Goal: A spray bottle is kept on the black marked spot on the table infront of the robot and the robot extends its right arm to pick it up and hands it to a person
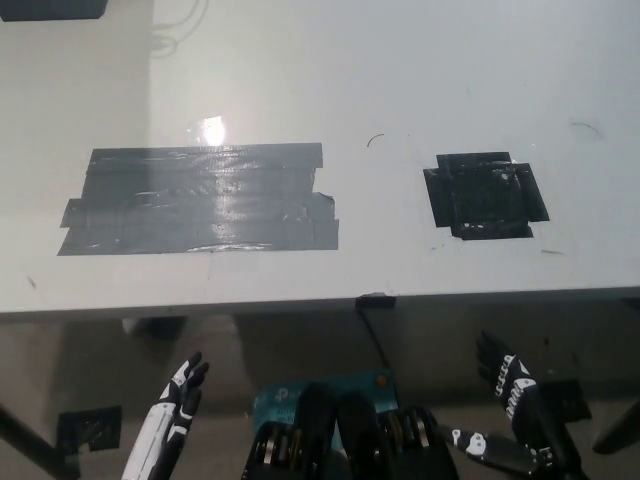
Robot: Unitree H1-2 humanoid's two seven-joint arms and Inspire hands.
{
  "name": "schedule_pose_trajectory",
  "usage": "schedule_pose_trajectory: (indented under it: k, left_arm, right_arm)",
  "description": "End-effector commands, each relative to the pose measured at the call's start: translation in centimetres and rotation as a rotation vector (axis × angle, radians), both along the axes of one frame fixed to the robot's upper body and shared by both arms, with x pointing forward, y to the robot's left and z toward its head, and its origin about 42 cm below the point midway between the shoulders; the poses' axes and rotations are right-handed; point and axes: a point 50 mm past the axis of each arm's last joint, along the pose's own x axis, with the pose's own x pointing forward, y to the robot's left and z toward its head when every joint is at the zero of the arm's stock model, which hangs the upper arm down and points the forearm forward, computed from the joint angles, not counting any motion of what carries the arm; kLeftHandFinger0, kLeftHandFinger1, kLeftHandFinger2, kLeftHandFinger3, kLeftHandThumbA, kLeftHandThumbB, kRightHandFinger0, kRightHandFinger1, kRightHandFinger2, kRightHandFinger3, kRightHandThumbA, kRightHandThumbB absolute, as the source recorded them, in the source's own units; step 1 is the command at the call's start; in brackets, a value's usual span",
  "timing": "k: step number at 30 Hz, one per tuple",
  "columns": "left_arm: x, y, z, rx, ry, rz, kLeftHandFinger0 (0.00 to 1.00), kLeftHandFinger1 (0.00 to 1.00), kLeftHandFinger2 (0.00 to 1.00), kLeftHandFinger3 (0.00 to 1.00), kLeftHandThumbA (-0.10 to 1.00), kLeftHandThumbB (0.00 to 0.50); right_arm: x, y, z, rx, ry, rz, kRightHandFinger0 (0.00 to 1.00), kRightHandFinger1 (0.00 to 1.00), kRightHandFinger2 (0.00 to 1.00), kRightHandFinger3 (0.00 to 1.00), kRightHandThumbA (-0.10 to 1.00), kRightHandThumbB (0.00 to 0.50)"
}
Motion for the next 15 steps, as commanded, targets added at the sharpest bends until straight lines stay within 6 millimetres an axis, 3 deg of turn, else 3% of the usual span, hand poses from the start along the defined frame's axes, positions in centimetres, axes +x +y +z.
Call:
schedule_pose_trajectory:
  k: [1,5,15]
  left_arm:
    - [0.10,-0.34,0.66,-0.005,-0.034,-0.026,1.00,1.00,1.00,1.00,1.00,0.261]
    - [-0.04,-0.20,0.50,-0.013,-0.035,-0.018,1.00,1.00,1.00,1.00,1.00,0.277]
    - [-0.06,-0.08,0.37,-0.008,-0.034,-0.019,1.00,1.00,1.00,1.00,1.00,0.260]
  right_arm:
    - [0.20,-0.06,0.68,-0.015,-0.065,0.003,1.00,1.00,1.00,1.00,1.00,0.299]
    - [0.35,0.14,0.61,-0.021,-0.059,0.009,1.00,1.00,1.00,1.00,1.00,0.307]
    - [0.57,0.16,0.55,-0.037,-0.055,0.018,1.00,1.00,1.00,1.00,1.00,0.313]
